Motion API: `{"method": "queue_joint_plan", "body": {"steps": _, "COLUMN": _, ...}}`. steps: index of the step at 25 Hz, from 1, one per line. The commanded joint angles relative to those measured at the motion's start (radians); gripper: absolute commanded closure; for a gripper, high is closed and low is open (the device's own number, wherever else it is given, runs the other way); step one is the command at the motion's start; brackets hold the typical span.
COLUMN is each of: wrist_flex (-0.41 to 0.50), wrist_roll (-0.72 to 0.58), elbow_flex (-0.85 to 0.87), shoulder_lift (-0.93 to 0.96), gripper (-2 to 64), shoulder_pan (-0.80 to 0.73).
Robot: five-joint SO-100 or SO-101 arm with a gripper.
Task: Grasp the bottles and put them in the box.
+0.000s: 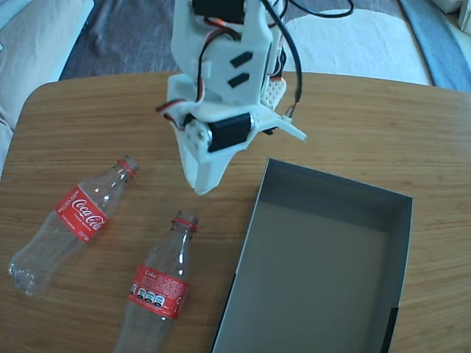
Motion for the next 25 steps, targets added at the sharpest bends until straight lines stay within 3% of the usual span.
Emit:
{"method": "queue_joint_plan", "body": {"steps": 1, "wrist_flex": 0.025, "wrist_roll": -0.098, "elbow_flex": -0.081, "shoulder_lift": -0.021, "gripper": 58.1, "shoulder_pan": -0.005}}
{"method": "queue_joint_plan", "body": {"steps": 8, "wrist_flex": 0.032, "wrist_roll": -0.198, "elbow_flex": -0.083, "shoulder_lift": -0.063, "gripper": 30.8, "shoulder_pan": 0.046}}
{"method": "queue_joint_plan", "body": {"steps": 12, "wrist_flex": 0.031, "wrist_roll": -0.258, "elbow_flex": -0.071, "shoulder_lift": -0.072, "gripper": 20.6, "shoulder_pan": 0.098}}
{"method": "queue_joint_plan", "body": {"steps": 20, "wrist_flex": 0.025, "wrist_roll": -0.538, "elbow_flex": -0.005, "shoulder_lift": -0.075, "gripper": 19.1, "shoulder_pan": 0.213}}
{"method": "queue_joint_plan", "body": {"steps": 25, "wrist_flex": 0.018, "wrist_roll": -0.566, "elbow_flex": 0.032, "shoulder_lift": -0.081, "gripper": 16.9, "shoulder_pan": 0.222}}
